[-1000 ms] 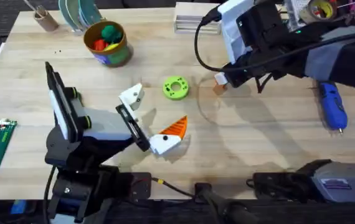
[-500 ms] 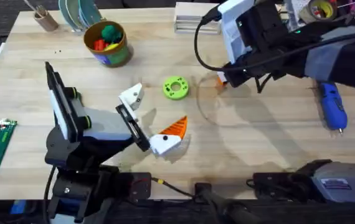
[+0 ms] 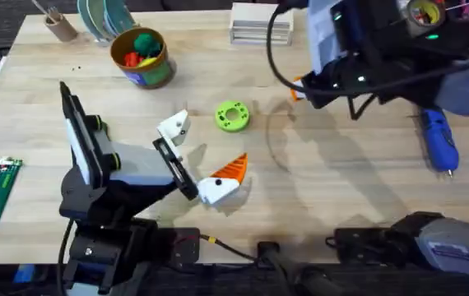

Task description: Pick up the gripper from the table and insert it into the empty holder that is missing its gripper. Then pick up a screw, insert it into the mounting hole, and use the screwdriver to tighten it. Finally, clean up the table by picking up the vegetable and placing it into the bucket.

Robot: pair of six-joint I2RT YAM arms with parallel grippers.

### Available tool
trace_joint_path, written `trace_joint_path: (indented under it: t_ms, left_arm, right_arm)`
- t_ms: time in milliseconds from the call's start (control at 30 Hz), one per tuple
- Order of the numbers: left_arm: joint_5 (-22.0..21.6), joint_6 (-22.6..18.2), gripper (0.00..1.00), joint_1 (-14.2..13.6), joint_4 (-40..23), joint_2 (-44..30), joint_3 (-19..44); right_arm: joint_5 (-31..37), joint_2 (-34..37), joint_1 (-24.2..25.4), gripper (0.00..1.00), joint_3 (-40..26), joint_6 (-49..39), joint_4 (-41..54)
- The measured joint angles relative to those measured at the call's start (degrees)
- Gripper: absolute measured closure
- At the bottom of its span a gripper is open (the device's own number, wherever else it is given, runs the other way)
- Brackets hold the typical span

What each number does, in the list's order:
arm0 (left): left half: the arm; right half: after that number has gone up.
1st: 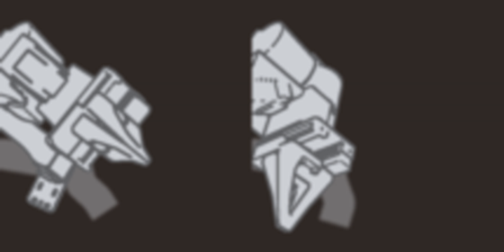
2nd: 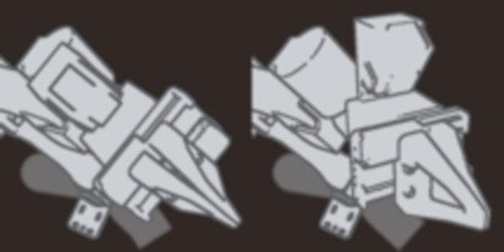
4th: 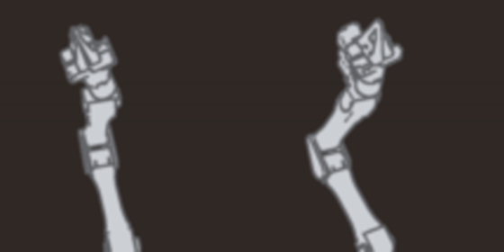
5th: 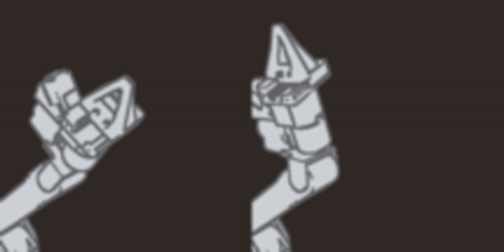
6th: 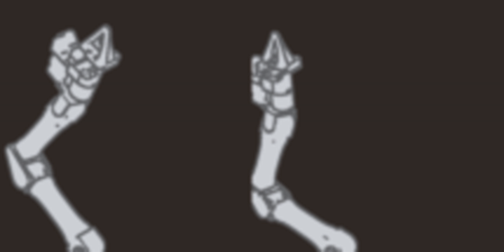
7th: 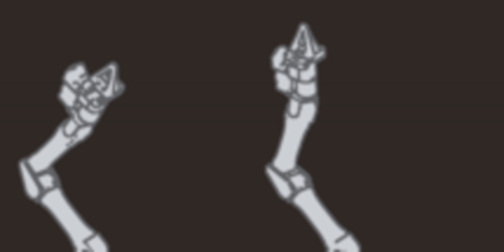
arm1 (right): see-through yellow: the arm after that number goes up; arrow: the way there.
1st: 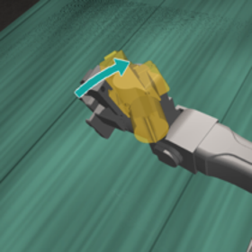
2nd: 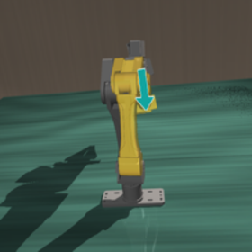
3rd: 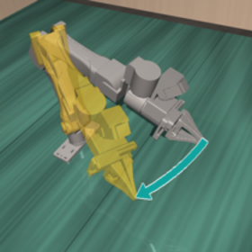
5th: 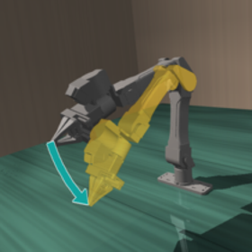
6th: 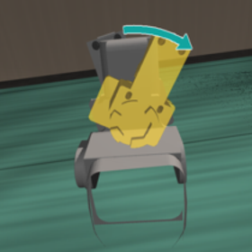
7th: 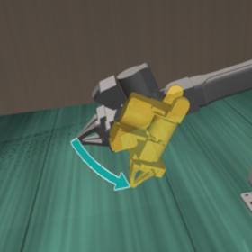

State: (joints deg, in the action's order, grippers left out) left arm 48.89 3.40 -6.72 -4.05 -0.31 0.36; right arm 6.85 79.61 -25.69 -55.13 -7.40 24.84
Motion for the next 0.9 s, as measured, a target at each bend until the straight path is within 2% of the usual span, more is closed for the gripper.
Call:
trace_joint_path:
  t_ms: [133,267,400,567,700,900]
  left_arm:
    - [0.00,0.00,0.008,0.00,0.00,0.02,0.00]
    - [0.00,0.00,0.008,0.00,0.00,0.02,0.00]
    - [0.00,0.00,0.008,0.00,0.00,0.00,0.00]
    - [0.01,0.00,0.008,0.00,0.00,0.00,0.00]
    - [0.02,0.00,0.008,0.00,0.00,0.01,0.00]
    - [0.00,0.00,0.007,0.00,0.00,0.00,0.00]
  right_arm:
    - [0.00,-5.28,0.00,0.986,0.00,0.92,0.04]
    - [-1.36,-11.12,0.00,0.986,0.00,5.45,0.15]
    - [-9.20,-15.15,0.00,0.987,-0.02,11.31,0.95]
    - [-18.39,-15.66,0.00,0.987,0.71,19.27,0.72]
    - [-23.31,-17.18,-0.01,0.988,5.34,24.65,-3.94]
    - [-26.99,-23.42,0.00,0.988,12.63,32.80,-15.20]
